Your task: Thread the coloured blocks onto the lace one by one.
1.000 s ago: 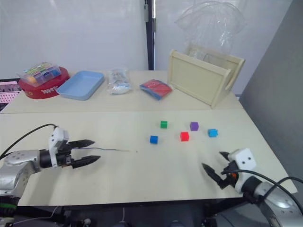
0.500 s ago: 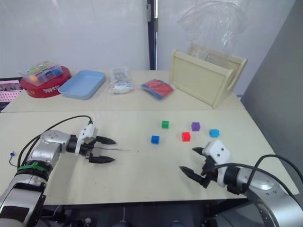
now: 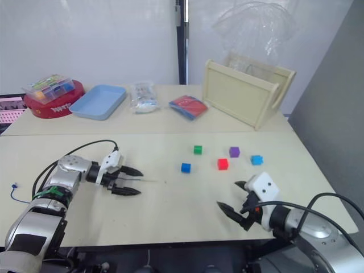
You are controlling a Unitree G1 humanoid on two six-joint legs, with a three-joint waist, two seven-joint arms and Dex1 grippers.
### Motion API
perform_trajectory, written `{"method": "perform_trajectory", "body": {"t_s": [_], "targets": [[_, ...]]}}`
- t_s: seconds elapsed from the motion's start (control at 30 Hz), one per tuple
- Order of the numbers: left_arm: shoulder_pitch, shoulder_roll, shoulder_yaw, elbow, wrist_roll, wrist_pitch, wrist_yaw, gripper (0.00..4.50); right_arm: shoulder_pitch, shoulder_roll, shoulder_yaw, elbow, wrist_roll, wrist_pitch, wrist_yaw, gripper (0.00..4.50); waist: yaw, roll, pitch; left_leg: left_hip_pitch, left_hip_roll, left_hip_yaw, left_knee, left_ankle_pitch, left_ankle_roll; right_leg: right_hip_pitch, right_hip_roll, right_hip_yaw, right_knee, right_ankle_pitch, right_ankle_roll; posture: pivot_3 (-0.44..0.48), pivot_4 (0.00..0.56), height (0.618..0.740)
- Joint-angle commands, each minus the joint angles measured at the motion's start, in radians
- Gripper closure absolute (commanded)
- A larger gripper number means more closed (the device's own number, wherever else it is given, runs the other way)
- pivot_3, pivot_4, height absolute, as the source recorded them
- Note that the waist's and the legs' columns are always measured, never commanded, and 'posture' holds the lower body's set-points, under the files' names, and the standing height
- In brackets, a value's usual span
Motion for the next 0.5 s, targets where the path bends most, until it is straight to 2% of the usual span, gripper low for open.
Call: {"method": "perform_trajectory", "body": {"t_s": [0.03,0.27,0.5], "targets": [[0.016,-0.009,-0.033,0.051,0.071,-0.025,-0.011,2.12,0.004,-0.001,-0.028,-0.034,0.009,-0.012,-0.003,0.00,0.000,0.000,0.000,0.000,0.000,0.000,0.000,0.000,0.000,0.000,0.000,0.000,0.000,0.000,0.000,0.000,0.150,0.740],[0.006,-0.026,-0.039,0.086,0.114,-0.046,0.040,4.48,0.007,-0.002,-0.039,-0.047,0.017,-0.007,-0.014,0.00,-0.001,0.000,-0.001,0.001,0.000,0.000,0.000,0.000,0.001,0.001,0.000,0.000,0.000,0.000,0.000,0.000,0.150,0.740],[0.000,-0.043,-0.031,0.101,0.128,-0.071,0.068,4.48,0.010,0.000,-0.039,-0.059,0.022,-0.004,-0.030,0.00,0.002,0.001,-0.002,0.006,0.000,0.000,0.000,-0.001,0.001,0.007,0.000,0.000,0.000,0.000,0.000,0.000,0.150,0.740]]}}
